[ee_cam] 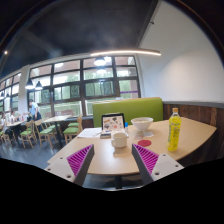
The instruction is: Pour water
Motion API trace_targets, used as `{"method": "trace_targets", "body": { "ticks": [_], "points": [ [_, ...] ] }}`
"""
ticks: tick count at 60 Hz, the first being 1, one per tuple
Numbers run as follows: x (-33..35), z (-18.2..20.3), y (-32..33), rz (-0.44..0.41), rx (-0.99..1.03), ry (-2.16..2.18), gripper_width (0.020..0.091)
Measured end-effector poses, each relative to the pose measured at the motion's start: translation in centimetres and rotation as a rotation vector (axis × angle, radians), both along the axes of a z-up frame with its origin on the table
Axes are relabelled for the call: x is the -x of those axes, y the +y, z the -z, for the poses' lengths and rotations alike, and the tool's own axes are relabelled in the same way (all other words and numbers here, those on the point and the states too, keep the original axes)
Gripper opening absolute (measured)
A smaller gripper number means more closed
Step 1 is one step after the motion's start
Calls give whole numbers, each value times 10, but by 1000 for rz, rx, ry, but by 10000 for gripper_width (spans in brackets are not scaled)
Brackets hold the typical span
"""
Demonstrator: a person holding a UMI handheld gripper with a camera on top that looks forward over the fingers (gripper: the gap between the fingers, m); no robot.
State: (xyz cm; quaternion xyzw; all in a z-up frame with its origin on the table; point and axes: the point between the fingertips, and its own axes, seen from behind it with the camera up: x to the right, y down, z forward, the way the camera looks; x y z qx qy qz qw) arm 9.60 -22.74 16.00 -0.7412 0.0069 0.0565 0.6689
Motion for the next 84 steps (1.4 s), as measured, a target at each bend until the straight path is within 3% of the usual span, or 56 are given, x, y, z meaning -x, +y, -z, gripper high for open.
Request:
{"method": "trace_targets", "body": {
  "ticks": [14,24,42,50,51,55,59,62,63,67,75,76,84],
  "points": [
    [-39,18,12,42,-5,-43,809],
    [-146,43,41,202,-9,-82,802],
    [-296,53,153,374,-25,-91,807],
    [-320,48,206,382,-52,-89,819],
    [-322,49,211,381,-48,-91,812],
    [-331,59,229,384,-13,-107,442],
    [-337,59,233,441,-34,-115,403],
    [-334,57,235,436,-39,-145,370],
    [-332,56,236,434,-39,-153,326],
    [-332,56,236,449,-32,-178,296],
    [-319,53,239,452,25,-304,277],
    [-315,49,239,449,28,-331,301],
    [-263,-2,251,403,22,-641,275]
  ]
}}
